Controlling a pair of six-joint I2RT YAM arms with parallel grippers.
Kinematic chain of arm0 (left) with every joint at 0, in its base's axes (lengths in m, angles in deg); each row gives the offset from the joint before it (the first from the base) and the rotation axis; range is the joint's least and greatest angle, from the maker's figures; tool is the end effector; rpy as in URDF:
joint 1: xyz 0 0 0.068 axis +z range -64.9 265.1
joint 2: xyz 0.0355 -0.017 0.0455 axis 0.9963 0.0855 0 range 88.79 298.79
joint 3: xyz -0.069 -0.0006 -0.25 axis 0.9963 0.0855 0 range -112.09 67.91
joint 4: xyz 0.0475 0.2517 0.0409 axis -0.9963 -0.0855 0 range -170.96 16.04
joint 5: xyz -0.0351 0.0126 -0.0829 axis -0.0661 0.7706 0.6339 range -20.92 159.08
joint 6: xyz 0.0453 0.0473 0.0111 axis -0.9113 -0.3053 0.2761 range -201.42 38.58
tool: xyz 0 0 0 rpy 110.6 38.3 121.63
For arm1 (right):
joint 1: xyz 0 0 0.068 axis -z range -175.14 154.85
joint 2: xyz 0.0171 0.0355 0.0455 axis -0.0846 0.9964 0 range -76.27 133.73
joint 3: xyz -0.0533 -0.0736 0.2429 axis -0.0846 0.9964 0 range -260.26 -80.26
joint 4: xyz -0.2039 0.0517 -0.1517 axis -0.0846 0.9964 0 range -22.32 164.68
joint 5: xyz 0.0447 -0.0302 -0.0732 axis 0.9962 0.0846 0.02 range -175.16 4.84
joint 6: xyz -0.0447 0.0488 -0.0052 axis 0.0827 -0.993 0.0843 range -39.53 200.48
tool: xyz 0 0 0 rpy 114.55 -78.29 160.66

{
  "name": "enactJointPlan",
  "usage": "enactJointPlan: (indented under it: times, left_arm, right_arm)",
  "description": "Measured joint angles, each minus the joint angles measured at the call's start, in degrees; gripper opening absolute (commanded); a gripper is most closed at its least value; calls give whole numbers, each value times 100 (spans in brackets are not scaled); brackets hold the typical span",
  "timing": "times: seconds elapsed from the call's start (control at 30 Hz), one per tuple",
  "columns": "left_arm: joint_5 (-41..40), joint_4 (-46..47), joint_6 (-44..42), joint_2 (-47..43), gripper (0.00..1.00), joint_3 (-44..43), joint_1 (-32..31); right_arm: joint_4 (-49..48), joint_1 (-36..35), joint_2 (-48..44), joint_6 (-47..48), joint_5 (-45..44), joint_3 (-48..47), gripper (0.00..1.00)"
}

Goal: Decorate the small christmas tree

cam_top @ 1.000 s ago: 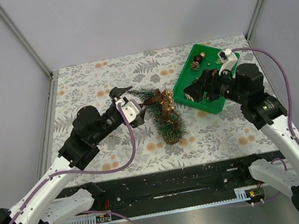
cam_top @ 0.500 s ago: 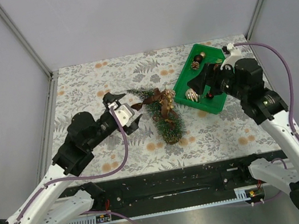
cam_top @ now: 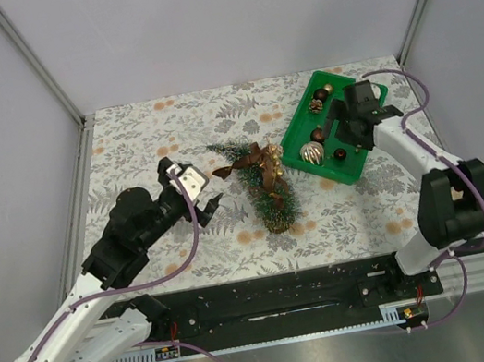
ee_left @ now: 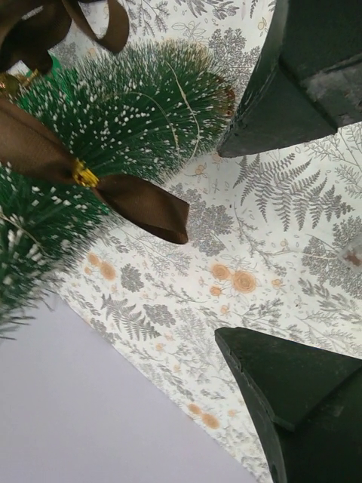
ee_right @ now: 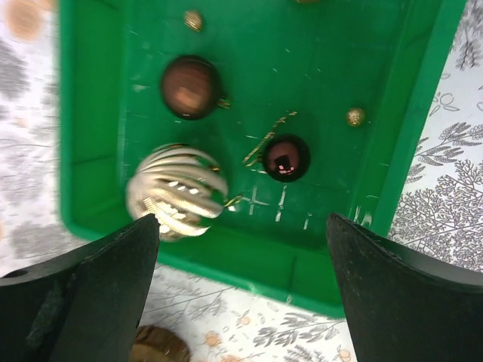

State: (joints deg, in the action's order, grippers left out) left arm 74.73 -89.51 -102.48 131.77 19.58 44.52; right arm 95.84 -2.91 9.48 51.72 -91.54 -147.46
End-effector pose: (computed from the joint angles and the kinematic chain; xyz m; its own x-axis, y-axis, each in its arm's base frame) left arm 0.1467 -0.1324 0.3440 0.1336 0.3565 -0.9247 0.7210 0.6052 0.3375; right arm 0.3350 0.0398 0.2506 -0.6606 0.3924 -0.6400 0.2954 0.9196 0.2589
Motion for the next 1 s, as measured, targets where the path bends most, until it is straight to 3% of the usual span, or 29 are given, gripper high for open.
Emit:
enactJointPlan:
  times: [0.17,0.37,0.7,1.0]
  left_arm:
    - [-179,-42,319,-50,99,138,61]
    - [-229,-24,566,-48,99,254,85]
    - [-245,192,654,92,99,297,90]
    - [-243,236,651,90,99,299,92]
  right_arm:
    - [4,0,968,157,-136,-76,97]
    - [24,0,1414,413,-402,-269,93]
    - [26,2,2402,671,-647,-896,73]
    - [48,2,2590,706,-616,-925,68]
